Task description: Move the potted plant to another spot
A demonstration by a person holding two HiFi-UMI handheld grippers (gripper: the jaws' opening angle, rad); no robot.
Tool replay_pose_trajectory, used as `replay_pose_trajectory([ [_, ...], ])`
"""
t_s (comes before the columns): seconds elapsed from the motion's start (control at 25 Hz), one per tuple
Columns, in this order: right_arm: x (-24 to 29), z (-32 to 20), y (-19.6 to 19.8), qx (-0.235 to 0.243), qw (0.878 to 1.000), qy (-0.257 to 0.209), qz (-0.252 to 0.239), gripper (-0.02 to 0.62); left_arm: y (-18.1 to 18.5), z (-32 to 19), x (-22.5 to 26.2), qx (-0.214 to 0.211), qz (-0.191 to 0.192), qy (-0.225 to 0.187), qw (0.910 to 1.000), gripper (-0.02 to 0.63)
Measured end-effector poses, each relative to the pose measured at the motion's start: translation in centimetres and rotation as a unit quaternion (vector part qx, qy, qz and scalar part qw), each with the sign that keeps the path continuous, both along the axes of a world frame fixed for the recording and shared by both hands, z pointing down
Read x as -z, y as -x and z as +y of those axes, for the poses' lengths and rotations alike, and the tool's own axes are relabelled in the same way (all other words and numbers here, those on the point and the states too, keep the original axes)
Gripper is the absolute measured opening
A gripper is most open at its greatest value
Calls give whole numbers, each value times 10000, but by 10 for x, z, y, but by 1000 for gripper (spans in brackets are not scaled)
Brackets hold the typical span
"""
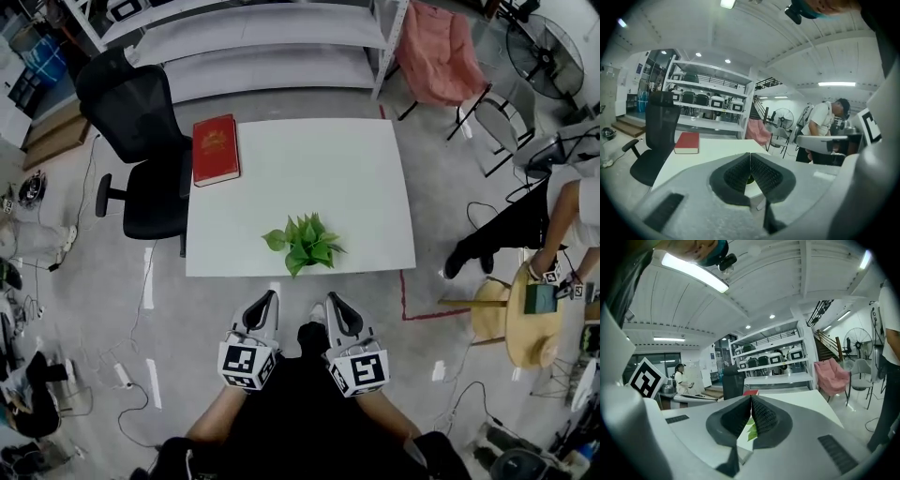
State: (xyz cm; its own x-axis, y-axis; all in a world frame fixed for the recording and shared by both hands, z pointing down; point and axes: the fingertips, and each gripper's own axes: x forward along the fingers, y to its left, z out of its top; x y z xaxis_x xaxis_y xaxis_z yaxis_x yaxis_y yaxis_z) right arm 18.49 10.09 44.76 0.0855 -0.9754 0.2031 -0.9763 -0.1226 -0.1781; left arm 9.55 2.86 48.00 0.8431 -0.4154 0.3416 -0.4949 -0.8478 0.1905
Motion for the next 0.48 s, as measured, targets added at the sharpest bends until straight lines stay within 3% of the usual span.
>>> replay_pose_trajectory([
  [0.48, -12, -45, -52, 459, 9988, 159, -86, 12, -44, -46, -53, 252, -700, 461, 9962, 18],
])
